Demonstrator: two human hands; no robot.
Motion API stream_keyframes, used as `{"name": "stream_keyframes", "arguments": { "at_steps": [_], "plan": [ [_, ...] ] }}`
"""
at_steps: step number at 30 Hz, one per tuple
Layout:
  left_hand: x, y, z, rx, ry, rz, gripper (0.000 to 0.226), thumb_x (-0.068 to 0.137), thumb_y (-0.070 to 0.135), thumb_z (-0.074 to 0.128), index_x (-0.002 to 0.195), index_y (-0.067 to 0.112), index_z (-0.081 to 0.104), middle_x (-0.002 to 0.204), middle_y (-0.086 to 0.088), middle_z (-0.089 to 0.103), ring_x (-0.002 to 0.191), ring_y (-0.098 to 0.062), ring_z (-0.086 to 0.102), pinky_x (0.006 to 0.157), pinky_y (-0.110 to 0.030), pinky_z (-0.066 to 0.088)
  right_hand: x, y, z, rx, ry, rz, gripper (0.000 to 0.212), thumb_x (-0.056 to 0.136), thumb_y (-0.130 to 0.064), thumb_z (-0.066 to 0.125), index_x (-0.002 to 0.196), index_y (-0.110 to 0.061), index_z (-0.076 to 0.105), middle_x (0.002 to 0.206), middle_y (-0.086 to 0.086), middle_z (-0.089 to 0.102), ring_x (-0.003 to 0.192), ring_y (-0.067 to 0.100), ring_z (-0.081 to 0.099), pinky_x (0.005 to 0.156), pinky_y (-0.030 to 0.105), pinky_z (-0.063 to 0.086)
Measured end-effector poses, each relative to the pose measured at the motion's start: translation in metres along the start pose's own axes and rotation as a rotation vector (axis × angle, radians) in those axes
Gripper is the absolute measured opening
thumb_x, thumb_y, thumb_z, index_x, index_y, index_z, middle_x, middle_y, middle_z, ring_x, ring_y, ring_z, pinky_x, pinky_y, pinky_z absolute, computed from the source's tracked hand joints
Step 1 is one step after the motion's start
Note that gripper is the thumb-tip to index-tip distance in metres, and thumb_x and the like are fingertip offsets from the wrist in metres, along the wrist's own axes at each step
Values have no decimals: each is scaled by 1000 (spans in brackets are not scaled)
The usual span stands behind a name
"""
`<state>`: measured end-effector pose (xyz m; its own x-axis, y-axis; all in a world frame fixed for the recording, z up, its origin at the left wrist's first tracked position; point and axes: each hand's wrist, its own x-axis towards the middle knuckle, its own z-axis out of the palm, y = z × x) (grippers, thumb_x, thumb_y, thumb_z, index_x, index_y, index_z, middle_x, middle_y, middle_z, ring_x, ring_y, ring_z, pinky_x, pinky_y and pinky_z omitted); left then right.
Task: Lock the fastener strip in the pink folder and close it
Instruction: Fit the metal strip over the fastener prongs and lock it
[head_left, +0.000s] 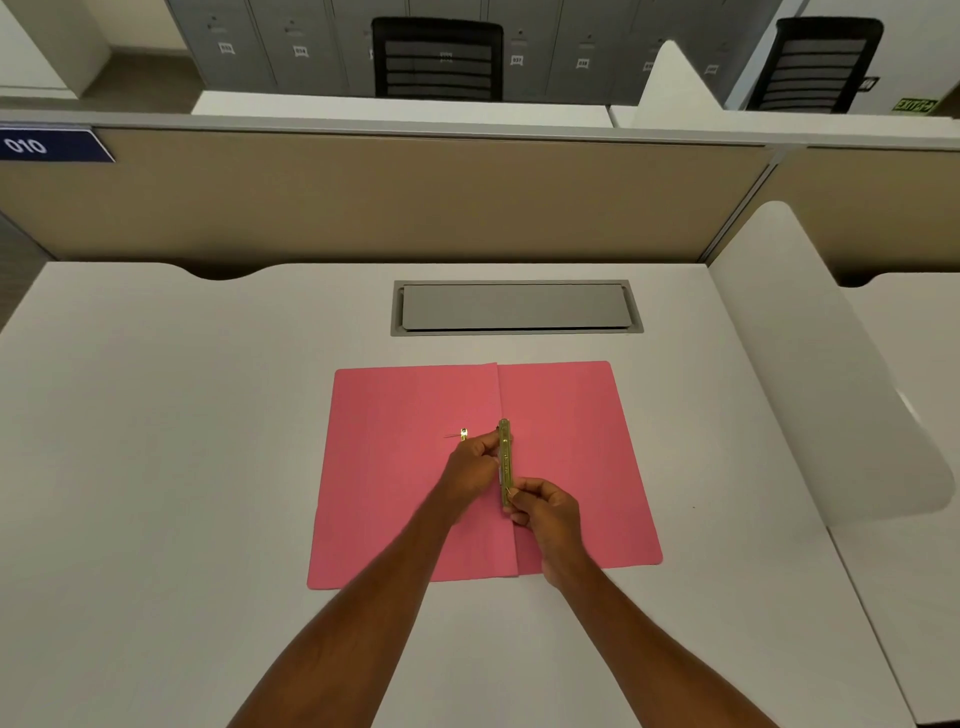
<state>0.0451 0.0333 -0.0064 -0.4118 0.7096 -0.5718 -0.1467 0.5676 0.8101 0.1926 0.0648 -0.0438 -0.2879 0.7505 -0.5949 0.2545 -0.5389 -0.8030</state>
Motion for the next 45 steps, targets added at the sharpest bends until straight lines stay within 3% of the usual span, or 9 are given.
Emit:
{"name": "stream_keyframes", "arguments": {
  "at_steps": [3, 8, 12, 17, 20, 23, 32, 38, 45],
  "plan": [
    [0, 0, 0, 2, -8, -2, 49, 102, -2, 50, 141, 19, 70, 130, 3, 72, 120, -16, 61, 93, -26, 48, -1, 0, 0, 10, -1, 3, 16, 93, 2, 72, 104, -6, 81, 95, 19, 82, 70, 17, 71, 69, 29, 62],
    [1, 1, 0, -24, -5, -7, 51, 101, -5, 50, 143, 17, 68, 145, -2, 68, 129, -19, 59, 100, -28, 45, -3, -2, 0, 6, -6, 4, 17, 93, 2, 72, 103, -8, 81, 89, 14, 82, 69, 16, 71, 68, 28, 62],
    [0, 4, -1, -55, -9, -9, 52, 100, -6, 50, 143, 17, 68, 144, -2, 69, 121, -14, 59, 82, -16, 46, -3, -2, -1, 7, -5, 10, 17, 92, 3, 72, 103, -7, 81, 85, 10, 81, 67, 14, 70, 67, 27, 62],
    [-1, 4, -1, -81, -11, -14, 55, 101, -7, 47, 145, 19, 67, 146, -1, 68, 119, -11, 59, 76, -13, 43, -4, -2, -1, 13, -9, 13, 17, 91, 2, 74, 103, -8, 80, 84, 8, 81, 66, 13, 71, 66, 26, 62],
    [-1, 4, -2, -84, -7, -9, 58, 99, -9, 47, 146, 19, 66, 146, 0, 68, 120, -11, 59, 81, -13, 44, -3, -3, -1, 14, -9, 14, 17, 91, 3, 73, 103, -7, 80, 87, 12, 82, 68, 15, 71, 66, 26, 62],
    [0, 2, -3, -79, -15, -3, 61, 97, -12, 45, 148, 17, 64, 148, -2, 67, 133, -16, 60, 94, -20, 45, -3, -2, -1, 17, -5, 16, 17, 91, 3, 73, 101, -8, 81, 91, 17, 82, 70, 17, 70, 68, 28, 62],
    [2, -1, -3, -63, -19, 6, 63, 96, -13, 44, 148, 17, 64, 146, -1, 68, 137, -18, 58, 103, -25, 42, -3, -4, 1, -8, 13, 26, 16, 92, 0, 75, 99, -12, 82, 86, 11, 83, 67, 15, 71, 66, 26, 62],
    [3, -2, -3, -94, 10, 26, 49, 101, -7, 52, 143, 11, 68, 142, -6, 71, 128, -18, 63, 92, -18, 48, -5, -5, 2, -23, 36, 21, 14, 91, -1, 76, 100, -10, 82, 89, 14, 83, 68, 15, 72, 65, 25, 62],
    [4, 3, -6, -45, 105, 39, 55, 97, -10, 51, 146, 12, 65, 135, -12, 73, 129, -32, 66, 111, -45, 56, -5, -9, 6, -42, 78, 34, 12, 89, -3, 77, 96, -11, 84, 85, 9, 83, 66, 13, 72, 63, 23, 61]
  ]
}}
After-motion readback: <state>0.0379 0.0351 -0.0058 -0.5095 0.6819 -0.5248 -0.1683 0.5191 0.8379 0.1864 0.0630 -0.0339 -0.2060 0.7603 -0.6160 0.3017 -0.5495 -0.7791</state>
